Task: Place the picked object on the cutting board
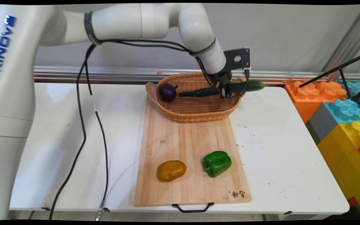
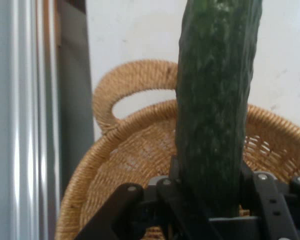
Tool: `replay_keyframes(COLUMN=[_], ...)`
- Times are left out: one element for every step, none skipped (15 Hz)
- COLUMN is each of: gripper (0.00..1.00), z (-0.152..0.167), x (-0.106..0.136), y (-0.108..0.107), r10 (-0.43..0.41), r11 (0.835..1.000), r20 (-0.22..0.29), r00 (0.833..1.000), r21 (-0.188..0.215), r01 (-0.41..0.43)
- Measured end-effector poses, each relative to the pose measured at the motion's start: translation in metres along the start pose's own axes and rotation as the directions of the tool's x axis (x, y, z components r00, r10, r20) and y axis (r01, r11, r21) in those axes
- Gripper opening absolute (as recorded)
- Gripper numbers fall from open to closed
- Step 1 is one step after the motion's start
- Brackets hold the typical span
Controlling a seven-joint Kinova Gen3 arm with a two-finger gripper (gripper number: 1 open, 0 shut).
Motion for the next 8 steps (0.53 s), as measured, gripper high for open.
replay_keyframes(gripper=[0.0,0.0,0.0,0.0,0.0,0.0,0.0,0.0], z=[-0.011,-0.023,-0.036,-0.05,-0.061,-0.069,-0.08,-0.087], x=[0.005,0.01,0.015,0.021,0.027,0.03,0.035,0.038], y=[0.0,0.001,0.003,0.006,0.01,0.013,0.019,0.024], r10=[-0.014,-0.029,-0.048,-0.068,-0.087,-0.099,-0.12,-0.133], r11=[1.0,0.999,0.998,0.996,0.995,0.993,0.991,0.99], r20=[-0.005,-0.007,-0.009,-0.011,-0.013,-0.013,-0.014,-0.014], r00=[1.0,1.0,0.999,0.998,0.996,0.995,0.993,0.991], r21=[0.016,0.03,0.043,0.053,0.056,0.057,0.052,0.047], r01=[0.014,0.029,0.048,0.069,0.087,0.1,0.121,0.134])
